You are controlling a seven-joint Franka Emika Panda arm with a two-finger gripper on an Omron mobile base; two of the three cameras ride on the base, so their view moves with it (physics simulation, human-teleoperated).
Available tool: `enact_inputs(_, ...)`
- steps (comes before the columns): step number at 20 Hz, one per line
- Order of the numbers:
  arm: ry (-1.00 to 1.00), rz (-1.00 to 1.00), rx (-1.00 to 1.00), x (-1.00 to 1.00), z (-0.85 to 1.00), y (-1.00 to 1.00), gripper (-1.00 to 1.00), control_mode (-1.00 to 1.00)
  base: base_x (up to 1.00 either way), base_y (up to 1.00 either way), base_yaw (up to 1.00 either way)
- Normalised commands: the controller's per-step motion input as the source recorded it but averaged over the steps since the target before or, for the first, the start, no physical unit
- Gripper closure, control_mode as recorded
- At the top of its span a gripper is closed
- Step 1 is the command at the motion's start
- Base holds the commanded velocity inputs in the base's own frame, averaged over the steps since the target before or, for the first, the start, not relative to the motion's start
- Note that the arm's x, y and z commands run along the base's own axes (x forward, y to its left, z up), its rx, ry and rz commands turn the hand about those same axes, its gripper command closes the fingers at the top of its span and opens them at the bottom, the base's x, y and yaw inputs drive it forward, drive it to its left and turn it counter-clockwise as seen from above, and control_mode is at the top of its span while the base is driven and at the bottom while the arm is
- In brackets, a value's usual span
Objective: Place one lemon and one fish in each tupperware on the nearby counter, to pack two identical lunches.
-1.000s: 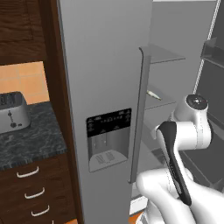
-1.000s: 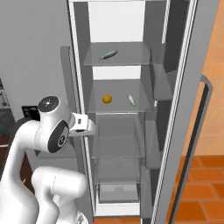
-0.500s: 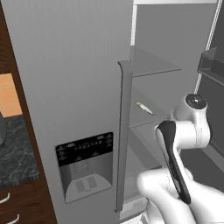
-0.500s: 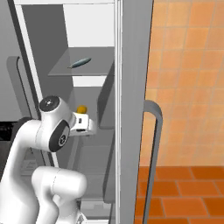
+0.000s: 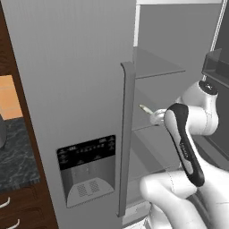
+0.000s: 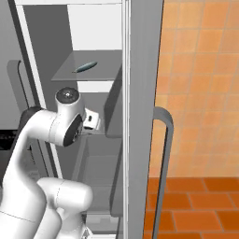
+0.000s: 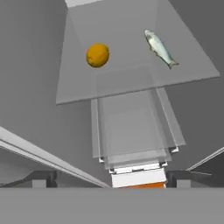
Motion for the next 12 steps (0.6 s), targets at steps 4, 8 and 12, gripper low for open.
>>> enact_inputs(4,-0.07,-0.14,0.31,0.67,-0.07,0.26,-1.00,-1.00,0.00,0.00,0.00)
enact_inputs(8,-0.11,-0.17,0.02,0.66,0.06,0.74,-1.00,-1.00,0.00,0.00,0.00)
enact_inputs(12,-0.03,-0.13,0.00,0.85,0.00,0.59,-1.00,-1.00,0.00,0.00,0.00)
